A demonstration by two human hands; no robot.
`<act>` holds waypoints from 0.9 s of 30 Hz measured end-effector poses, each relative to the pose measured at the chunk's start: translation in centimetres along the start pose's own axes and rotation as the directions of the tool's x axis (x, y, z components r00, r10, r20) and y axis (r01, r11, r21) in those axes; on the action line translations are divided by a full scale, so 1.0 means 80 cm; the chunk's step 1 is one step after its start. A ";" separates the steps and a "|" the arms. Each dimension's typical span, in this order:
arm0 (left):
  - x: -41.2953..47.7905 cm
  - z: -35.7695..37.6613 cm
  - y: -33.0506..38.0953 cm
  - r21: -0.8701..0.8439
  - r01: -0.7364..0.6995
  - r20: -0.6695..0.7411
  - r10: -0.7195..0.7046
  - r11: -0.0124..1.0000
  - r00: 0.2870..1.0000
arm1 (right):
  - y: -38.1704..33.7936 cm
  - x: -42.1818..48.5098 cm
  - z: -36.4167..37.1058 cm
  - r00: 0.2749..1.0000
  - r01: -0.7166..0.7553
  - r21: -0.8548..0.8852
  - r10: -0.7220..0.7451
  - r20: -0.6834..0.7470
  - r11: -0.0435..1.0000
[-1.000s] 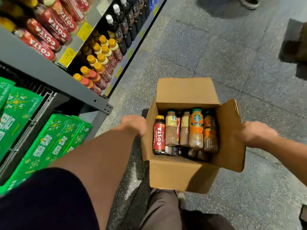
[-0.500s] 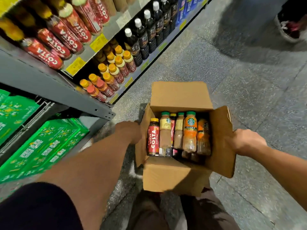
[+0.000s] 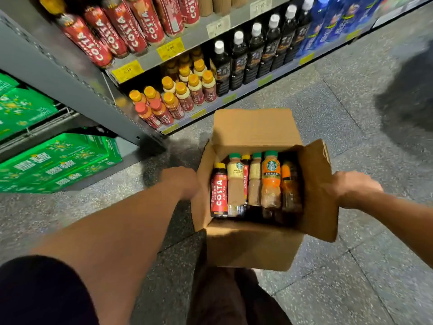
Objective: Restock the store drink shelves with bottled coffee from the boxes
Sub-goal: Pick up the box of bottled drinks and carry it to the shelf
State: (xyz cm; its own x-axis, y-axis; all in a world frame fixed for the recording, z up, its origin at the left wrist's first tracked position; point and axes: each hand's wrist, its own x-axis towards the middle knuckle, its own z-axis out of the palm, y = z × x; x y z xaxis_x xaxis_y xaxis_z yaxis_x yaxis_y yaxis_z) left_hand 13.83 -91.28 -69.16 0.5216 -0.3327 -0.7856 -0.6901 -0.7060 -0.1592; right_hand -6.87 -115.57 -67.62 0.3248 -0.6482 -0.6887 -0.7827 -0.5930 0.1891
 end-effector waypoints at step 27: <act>0.098 0.003 0.031 -0.406 0.311 0.165 -0.266 0.859 0.950 | -0.092 0.219 -0.103 0.941 0.339 -0.246 -0.334 0.063 0.908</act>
State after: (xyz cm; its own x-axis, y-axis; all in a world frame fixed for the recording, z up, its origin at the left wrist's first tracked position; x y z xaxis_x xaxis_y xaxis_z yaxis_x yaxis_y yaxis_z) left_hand 16.11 -95.48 -75.81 0.5964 -0.0249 -0.8023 -0.2267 -0.9641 -0.1386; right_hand 8.98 -126.49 -75.29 0.5333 -0.3818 -0.7549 -0.4700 -0.8757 0.1108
